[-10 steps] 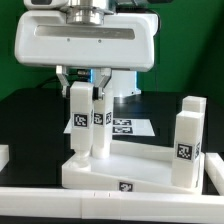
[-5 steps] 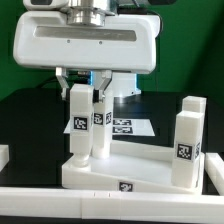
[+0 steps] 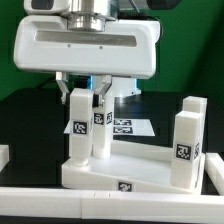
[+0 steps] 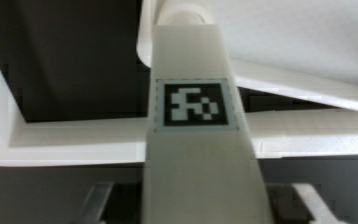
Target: Assemble desk
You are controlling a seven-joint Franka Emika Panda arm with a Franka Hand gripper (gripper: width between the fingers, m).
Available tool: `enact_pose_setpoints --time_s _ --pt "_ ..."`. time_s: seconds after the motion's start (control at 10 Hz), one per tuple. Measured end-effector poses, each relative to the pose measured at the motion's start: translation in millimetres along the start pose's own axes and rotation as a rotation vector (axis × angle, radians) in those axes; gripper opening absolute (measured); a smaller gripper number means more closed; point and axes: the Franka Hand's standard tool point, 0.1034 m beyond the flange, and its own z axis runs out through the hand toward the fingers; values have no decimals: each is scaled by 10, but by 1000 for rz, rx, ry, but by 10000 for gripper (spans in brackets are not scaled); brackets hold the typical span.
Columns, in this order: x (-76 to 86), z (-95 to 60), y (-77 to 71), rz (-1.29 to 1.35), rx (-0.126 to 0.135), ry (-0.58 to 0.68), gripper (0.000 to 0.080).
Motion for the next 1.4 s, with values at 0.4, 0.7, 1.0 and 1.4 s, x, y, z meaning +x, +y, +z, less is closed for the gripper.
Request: enact_pose_setpoints --time_s 0.4,0.7,1.0,1.4 --pt "-103 66 22 -1 -11 -1 290" --pt "-116 62 37 -7 -33 52 290" --pt "-118 62 37 -8 -37 62 395" --pt "-124 70 42 -8 -38 60 614"
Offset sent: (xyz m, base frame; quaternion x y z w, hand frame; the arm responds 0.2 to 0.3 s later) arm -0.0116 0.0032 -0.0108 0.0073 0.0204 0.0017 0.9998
